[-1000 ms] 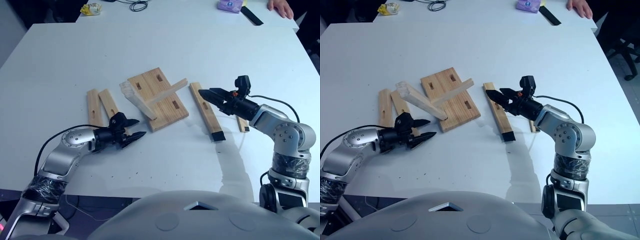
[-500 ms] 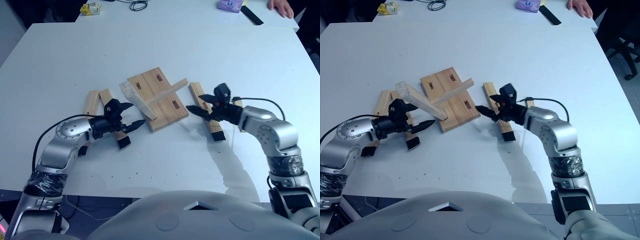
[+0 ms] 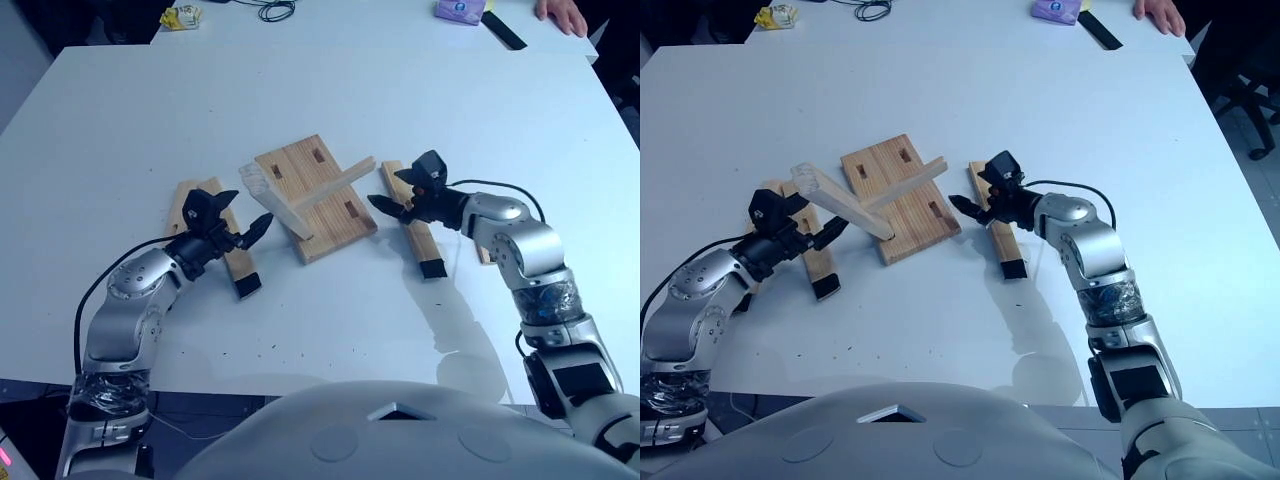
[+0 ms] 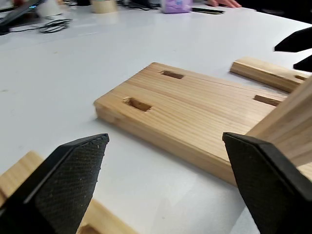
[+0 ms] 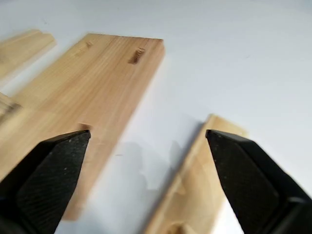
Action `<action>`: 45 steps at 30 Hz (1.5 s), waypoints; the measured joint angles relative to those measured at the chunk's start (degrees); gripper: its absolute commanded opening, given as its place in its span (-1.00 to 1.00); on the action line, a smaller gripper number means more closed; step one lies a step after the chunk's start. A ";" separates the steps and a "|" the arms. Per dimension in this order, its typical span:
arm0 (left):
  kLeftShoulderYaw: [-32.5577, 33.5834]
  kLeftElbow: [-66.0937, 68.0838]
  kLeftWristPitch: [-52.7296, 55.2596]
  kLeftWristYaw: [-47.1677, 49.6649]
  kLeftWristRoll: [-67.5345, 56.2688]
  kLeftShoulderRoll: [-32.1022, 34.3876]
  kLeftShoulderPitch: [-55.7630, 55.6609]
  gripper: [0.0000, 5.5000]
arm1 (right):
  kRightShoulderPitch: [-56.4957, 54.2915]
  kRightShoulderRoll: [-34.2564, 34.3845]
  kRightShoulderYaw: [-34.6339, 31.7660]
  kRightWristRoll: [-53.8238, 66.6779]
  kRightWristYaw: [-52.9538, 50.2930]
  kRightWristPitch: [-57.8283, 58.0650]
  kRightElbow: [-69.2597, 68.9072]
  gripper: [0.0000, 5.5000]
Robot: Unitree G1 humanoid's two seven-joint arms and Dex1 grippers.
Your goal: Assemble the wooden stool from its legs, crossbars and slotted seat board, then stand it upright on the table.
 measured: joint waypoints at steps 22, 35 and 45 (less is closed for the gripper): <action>-0.14 3.29 0.10 9.49 9.25 -4.30 -2.59 0.57 | 0.98 -2.84 7.68 -15.19 5.61 -13.67 3.36 0.59; -14.54 17.08 -2.11 -0.93 22.99 4.43 -16.32 0.57 | -2.34 3.43 6.96 -19.43 -0.97 -15.73 10.56 0.59; -19.88 27.60 -10.06 -7.21 28.29 8.77 -25.46 0.57 | -1.62 5.01 7.46 -19.77 0.91 -14.36 8.83 0.59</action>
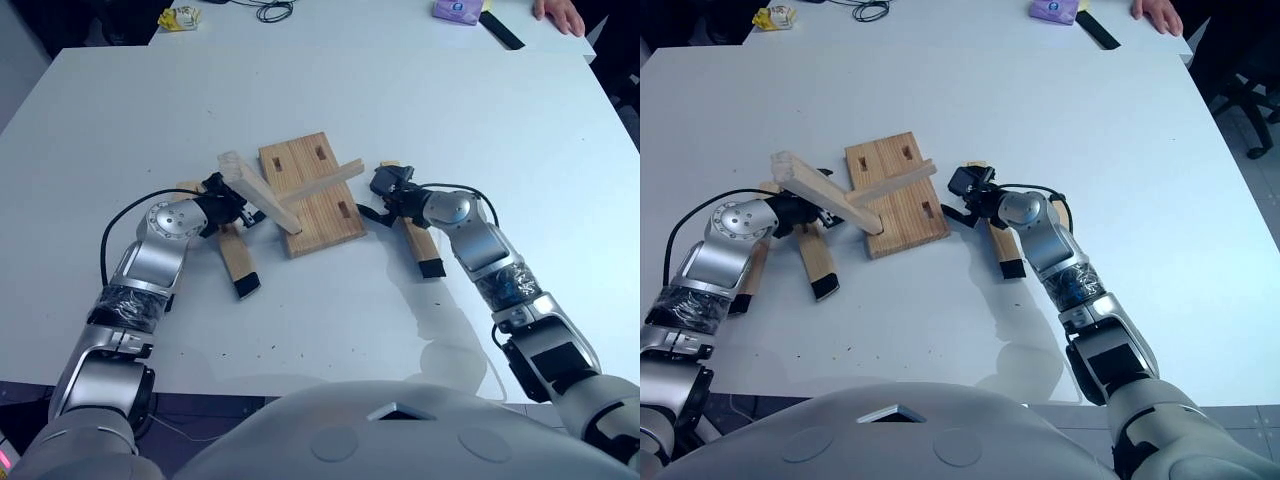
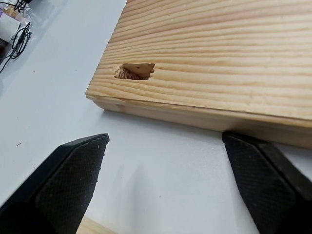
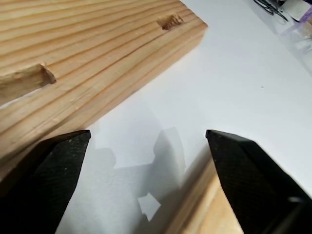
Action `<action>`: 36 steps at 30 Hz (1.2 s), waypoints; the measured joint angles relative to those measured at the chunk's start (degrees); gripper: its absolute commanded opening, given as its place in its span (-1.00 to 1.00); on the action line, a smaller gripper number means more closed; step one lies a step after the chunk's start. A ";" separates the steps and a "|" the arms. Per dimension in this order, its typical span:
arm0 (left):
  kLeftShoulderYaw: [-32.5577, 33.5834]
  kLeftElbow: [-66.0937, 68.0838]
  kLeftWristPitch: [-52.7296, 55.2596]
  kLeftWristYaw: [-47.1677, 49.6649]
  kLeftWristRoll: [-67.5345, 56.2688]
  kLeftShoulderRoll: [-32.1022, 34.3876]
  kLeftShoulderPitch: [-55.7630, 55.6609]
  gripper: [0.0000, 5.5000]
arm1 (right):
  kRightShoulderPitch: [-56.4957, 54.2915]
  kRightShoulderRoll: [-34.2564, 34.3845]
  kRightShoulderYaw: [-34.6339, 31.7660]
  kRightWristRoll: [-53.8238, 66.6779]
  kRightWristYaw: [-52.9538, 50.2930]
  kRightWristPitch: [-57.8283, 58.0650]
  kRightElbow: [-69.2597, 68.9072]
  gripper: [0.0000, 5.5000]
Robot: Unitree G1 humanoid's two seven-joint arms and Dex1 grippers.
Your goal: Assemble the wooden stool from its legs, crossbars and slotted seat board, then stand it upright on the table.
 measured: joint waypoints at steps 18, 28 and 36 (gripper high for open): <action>3.27 -20.38 9.13 4.29 -2.93 -5.31 15.10 0.57 | 10.45 -7.85 -3.42 3.09 5.68 16.08 -22.42 0.59; 6.70 -12.92 6.64 7.87 -3.12 -6.95 11.81 0.57 | 8.50 -7.78 -3.50 4.65 6.69 16.08 -22.13 0.59; 11.20 -19.54 9.44 9.79 -7.17 -10.31 13.15 0.57 | 5.46 -7.67 -5.91 5.40 4.88 13.70 -18.61 0.59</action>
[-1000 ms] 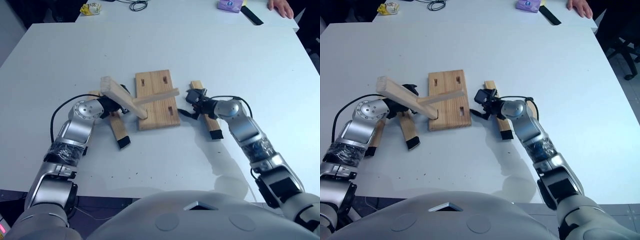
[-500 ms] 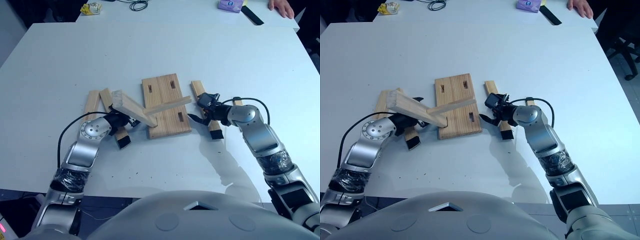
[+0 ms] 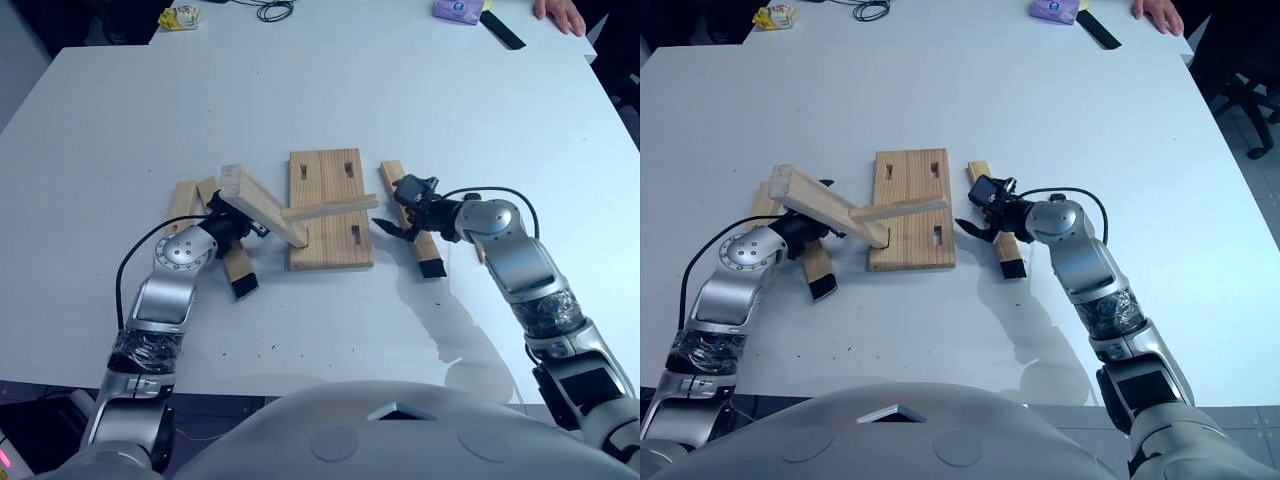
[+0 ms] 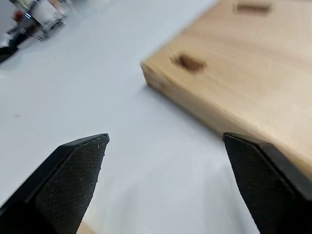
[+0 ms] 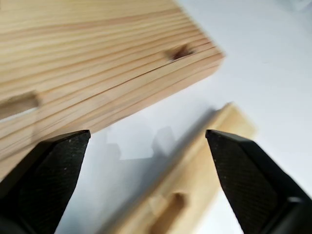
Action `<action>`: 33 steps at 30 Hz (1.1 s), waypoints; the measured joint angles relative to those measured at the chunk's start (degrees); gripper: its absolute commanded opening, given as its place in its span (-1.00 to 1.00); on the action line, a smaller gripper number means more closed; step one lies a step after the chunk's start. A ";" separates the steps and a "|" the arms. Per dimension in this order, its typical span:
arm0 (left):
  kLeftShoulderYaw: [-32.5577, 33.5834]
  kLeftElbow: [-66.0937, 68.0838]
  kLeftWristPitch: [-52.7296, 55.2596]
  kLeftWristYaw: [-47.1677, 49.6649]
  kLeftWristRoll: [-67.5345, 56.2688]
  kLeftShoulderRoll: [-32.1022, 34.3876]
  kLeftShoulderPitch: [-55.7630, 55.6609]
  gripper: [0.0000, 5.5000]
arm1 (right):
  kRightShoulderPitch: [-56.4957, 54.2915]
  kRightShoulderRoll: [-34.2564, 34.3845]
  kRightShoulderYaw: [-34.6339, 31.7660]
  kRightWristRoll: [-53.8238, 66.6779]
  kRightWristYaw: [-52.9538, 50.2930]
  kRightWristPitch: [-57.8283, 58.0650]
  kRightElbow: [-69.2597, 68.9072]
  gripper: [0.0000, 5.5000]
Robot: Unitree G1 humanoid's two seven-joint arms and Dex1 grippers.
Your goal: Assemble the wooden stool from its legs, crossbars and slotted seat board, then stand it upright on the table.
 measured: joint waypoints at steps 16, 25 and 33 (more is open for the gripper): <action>16.84 -19.18 30.22 16.06 -13.37 -8.22 3.12 0.57 | -10.49 5.51 -9.50 0.06 -15.10 -8.22 14.10 0.59; 15.79 -26.36 48.21 25.35 -15.31 -17.56 2.66 0.57 | -10.52 6.81 -10.64 0.12 -17.34 -8.27 14.16 0.59; 17.18 -29.78 53.44 29.39 -12.11 -18.16 3.21 0.57 | -10.60 6.03 -11.55 0.12 -18.19 -8.33 14.77 0.59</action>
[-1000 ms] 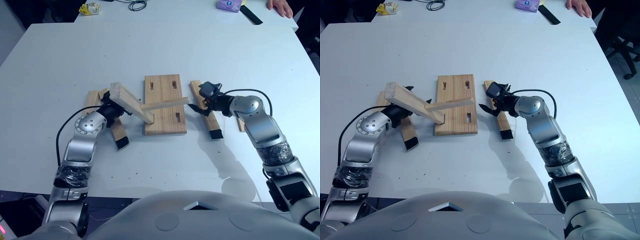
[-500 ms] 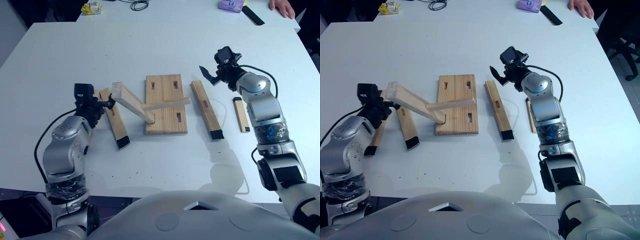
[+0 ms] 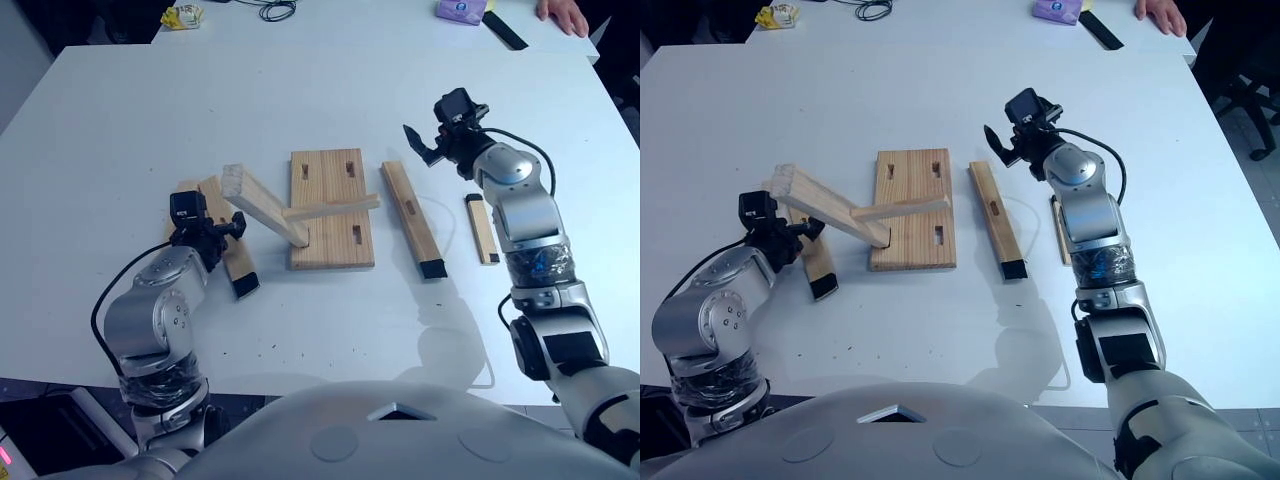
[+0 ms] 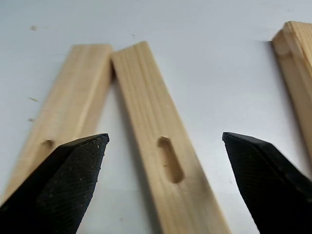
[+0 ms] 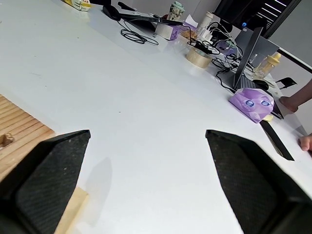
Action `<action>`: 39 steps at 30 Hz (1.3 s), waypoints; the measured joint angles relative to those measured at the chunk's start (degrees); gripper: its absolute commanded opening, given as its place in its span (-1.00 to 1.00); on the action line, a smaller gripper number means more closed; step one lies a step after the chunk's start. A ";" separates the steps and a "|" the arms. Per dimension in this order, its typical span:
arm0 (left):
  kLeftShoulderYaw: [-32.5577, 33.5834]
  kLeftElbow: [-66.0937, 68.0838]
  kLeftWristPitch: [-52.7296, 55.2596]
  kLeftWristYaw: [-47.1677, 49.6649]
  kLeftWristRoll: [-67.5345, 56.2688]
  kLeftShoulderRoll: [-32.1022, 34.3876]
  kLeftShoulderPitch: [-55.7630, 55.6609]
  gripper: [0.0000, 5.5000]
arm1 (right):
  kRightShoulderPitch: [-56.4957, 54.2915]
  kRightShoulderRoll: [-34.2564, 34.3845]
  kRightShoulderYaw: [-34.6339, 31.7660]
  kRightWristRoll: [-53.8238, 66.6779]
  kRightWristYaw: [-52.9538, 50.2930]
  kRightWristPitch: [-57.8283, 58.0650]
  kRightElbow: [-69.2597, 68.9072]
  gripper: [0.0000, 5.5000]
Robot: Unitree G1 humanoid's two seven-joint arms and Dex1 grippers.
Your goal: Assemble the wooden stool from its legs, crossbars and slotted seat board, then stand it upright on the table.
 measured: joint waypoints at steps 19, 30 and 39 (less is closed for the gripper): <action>3.96 3.30 5.93 4.65 5.01 -8.21 -3.01 0.29 | 1.10 2.13 -0.44 0.02 -2.15 0.43 -2.74 0.59; 3.63 7.76 2.59 2.91 5.84 -5.88 -3.83 -0.24 | 0.72 3.33 -0.40 0.03 -2.42 0.75 -2.61 0.59; 3.09 11.16 -0.82 0.67 5.68 -3.97 -5.21 -0.25 | -0.16 4.04 -0.41 0.04 -2.90 -0.02 -0.73 0.59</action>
